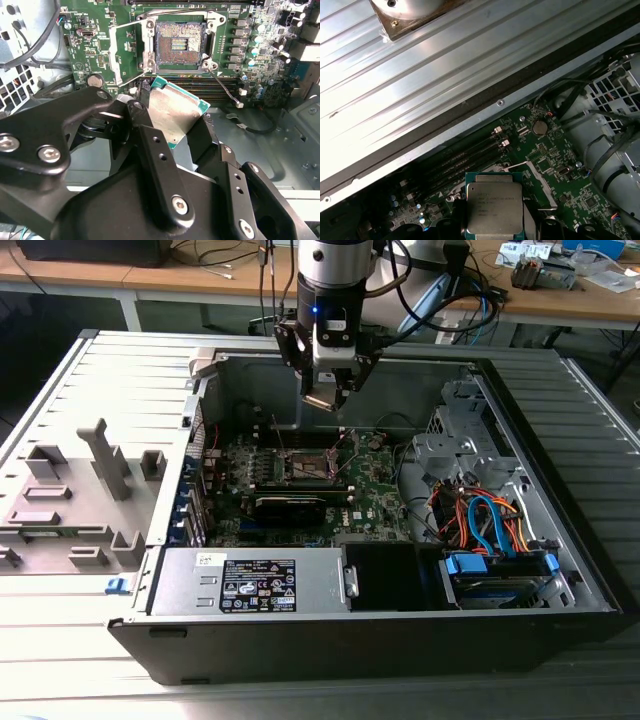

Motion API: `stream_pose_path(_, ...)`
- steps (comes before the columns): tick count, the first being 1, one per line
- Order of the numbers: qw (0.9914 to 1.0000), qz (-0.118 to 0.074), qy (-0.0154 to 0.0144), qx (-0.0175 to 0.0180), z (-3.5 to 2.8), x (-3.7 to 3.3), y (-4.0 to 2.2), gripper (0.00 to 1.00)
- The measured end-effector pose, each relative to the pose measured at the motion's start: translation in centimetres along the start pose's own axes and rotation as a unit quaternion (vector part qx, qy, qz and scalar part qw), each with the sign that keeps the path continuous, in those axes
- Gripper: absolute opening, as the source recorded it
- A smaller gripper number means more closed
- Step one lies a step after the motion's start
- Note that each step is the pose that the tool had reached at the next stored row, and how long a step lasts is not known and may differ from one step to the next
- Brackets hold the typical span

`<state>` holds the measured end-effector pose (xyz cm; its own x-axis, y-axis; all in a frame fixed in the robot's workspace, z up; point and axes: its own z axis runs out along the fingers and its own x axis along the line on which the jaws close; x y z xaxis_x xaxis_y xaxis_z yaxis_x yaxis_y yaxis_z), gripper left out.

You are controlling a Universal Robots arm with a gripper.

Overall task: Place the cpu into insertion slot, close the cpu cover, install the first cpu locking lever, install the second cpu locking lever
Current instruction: 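Place the cpu into insertion slot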

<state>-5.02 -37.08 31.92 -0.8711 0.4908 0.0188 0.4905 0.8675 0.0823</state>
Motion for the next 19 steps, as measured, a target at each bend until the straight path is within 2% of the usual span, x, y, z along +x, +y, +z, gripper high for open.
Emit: stream_pose_path(19, 0.99999, 0.005, -0.0004, -0.0001, 0.05, 0.0, 0.0, 0.54)
